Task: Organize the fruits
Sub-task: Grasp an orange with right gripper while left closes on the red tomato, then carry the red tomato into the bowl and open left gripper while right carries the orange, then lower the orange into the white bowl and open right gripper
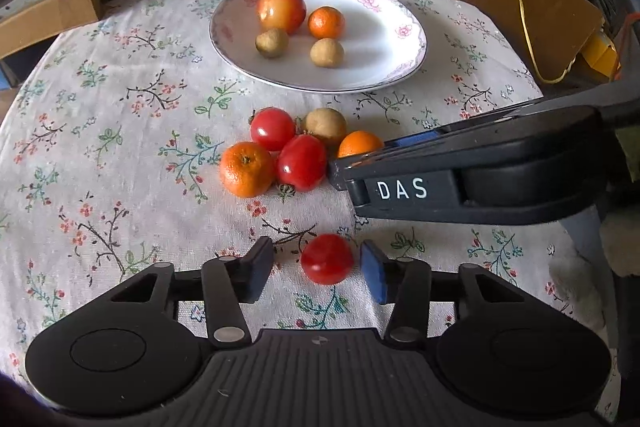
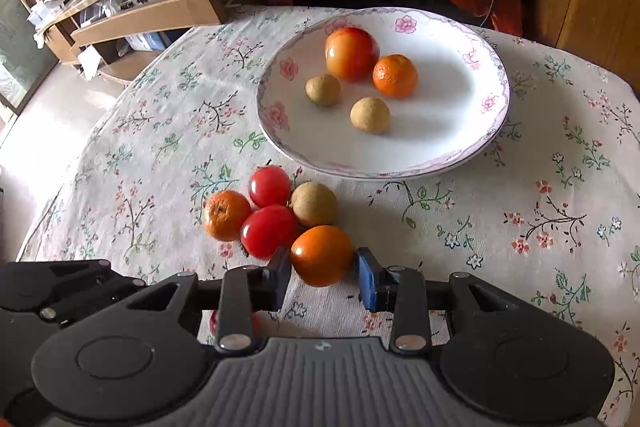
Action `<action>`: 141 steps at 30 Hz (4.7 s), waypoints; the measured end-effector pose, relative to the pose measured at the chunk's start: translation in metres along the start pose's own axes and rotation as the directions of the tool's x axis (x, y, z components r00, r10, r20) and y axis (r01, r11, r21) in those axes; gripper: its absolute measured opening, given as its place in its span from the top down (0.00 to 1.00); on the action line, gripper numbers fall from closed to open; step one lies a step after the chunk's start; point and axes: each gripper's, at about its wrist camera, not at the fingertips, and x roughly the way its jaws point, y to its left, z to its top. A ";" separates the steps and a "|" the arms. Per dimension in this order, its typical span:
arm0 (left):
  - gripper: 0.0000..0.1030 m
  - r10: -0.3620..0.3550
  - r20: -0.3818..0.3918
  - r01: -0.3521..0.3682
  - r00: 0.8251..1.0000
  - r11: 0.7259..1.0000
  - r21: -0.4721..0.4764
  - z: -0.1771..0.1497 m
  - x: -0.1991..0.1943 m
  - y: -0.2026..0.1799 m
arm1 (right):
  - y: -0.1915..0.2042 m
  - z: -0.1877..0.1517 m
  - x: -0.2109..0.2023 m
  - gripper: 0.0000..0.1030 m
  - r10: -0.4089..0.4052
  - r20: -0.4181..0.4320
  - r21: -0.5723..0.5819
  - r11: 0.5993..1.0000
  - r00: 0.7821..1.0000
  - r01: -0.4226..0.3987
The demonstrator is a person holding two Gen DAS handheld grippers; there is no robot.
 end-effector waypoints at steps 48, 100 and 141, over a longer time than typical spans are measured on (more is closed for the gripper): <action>0.67 0.026 0.116 -0.024 0.993 1.000 -0.019 0.039 -0.023 -0.008 | -0.027 0.000 -0.052 0.66 -0.058 0.112 0.058 0.997 0.992 0.051; 0.55 0.107 0.142 -0.099 0.984 0.993 -0.062 0.106 0.012 0.006 | -0.051 0.060 -0.022 0.64 -0.137 0.174 0.107 0.987 0.975 0.119; 0.35 0.081 0.169 -0.076 0.982 0.996 -0.039 0.088 -0.015 0.013 | -0.038 0.045 -0.051 0.64 -0.129 0.213 0.090 0.990 0.969 0.112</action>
